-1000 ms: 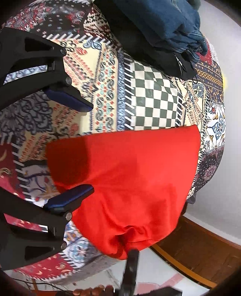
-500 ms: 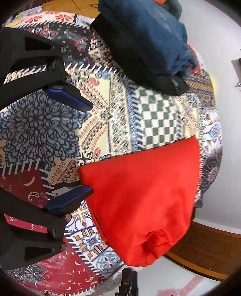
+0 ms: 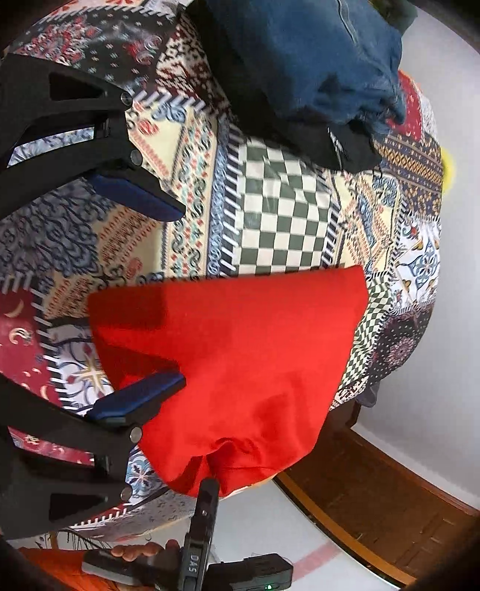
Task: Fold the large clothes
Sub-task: 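Grasp the red jacket bundle's edge with both grippers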
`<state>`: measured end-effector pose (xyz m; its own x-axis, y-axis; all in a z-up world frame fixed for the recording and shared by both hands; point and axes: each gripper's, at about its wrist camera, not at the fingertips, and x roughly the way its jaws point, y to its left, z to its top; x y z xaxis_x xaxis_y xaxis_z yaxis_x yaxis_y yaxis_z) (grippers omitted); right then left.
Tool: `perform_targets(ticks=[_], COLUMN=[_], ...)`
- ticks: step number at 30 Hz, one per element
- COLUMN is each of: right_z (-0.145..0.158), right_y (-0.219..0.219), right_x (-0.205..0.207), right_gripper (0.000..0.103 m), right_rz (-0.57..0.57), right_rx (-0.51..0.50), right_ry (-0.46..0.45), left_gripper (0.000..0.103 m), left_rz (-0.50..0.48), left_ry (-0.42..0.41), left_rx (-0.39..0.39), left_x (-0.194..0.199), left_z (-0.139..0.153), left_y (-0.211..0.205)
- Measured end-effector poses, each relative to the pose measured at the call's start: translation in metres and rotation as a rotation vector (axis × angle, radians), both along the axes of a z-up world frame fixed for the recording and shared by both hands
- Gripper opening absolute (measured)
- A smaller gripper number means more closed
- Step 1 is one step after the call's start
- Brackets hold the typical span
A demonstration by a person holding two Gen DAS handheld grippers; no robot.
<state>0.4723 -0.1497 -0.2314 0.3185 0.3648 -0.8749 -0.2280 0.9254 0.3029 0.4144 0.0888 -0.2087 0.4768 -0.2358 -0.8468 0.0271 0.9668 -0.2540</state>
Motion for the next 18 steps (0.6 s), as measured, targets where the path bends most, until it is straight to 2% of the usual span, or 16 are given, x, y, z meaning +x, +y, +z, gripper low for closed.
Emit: perform_targets(ticks=[2, 5, 8, 11, 16, 18], right_z=[-0.009, -0.015, -0.014, -0.017, -0.017, -0.016], right_y=[-0.003, -0.021, -0.032, -0.029, -0.028, -0.029], right_x=[0.01, 0.021, 0.027, 0.03, 0.029, 0.028], right_gripper=[0.072, 0.072, 0.072, 0.072, 0.072, 0.072], right_rz=[-0.029, -0.09, -0.097, -0.089, -0.084, -0.087], right_rx=[-0.004, 0.087, 0.154, 0.172, 0.17, 0.164], right_ry=[0.028, 0.069, 0.09, 0.1, 0.097, 0.098], left_gripper=[0.083, 0.083, 0.083, 0.083, 0.084, 0.084], left_rz=[-0.017, -0.046, -0.051, -0.056, -0.01, 0.003], left_ry=[0.008, 0.018, 0.047, 0.097, 0.192, 0.202], left_rx=[-0.001, -0.02, -0.062, -0.172, -0.463, -0.526], left_x=[0.007, 0.016, 0.029, 0.045, 0.072, 0.079], left_z=[-0.004, -0.011, -0.021, -0.033, -0.061, -0.065], left_y=[-0.006, -0.014, -0.014, -0.009, 0.001, 0.004])
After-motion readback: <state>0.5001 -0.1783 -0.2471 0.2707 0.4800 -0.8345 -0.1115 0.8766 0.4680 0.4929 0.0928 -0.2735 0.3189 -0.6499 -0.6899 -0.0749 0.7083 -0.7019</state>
